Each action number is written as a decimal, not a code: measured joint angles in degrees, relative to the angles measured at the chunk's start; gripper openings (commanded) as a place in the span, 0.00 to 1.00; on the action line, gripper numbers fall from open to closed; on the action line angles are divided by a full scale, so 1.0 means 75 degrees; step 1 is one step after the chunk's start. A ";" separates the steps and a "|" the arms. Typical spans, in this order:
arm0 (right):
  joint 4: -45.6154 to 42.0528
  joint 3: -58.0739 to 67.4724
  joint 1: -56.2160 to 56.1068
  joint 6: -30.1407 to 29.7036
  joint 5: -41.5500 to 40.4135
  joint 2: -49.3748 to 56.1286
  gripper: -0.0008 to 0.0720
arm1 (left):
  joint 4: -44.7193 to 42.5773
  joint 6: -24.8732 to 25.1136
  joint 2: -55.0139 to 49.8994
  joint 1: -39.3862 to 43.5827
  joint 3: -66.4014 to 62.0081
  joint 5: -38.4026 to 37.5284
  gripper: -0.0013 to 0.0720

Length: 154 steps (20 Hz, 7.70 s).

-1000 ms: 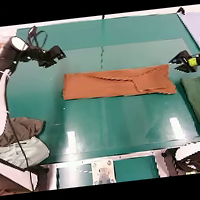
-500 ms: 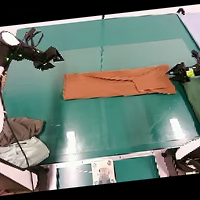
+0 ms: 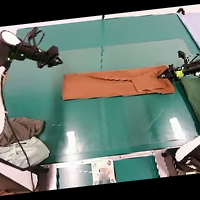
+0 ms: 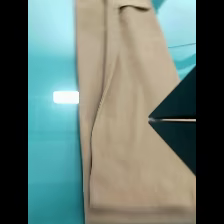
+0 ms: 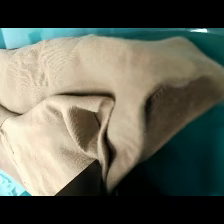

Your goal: Fold the shirts.

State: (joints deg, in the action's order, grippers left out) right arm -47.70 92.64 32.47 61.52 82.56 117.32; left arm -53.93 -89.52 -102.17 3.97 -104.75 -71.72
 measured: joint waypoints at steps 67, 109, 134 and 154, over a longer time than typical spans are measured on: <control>0.1617 -0.0746 -0.4567 0.2463 -0.1504 -0.0638 0.73 | -0.1376 0.1600 0.0038 -0.0807 -0.1329 -0.3098 0.05; -0.2634 0.2416 0.3710 0.5645 0.2075 -0.3943 0.04 | -0.1099 0.1603 0.0038 -0.0807 -0.1326 -0.3453 0.05; -0.5208 0.0583 0.3529 0.7114 0.2518 -0.5103 0.04 | -0.1003 0.1920 0.0038 -0.0807 -0.1326 -0.3448 0.05; -0.4398 -0.1029 0.2157 0.5645 0.0976 -0.4998 0.03 | -0.0254 0.1743 0.0664 -0.0755 -0.1218 -0.3013 0.04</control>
State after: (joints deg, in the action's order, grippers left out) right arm -80.68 84.93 48.64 103.85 89.89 79.83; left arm -55.83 -76.44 -97.19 -1.69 -113.89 -94.32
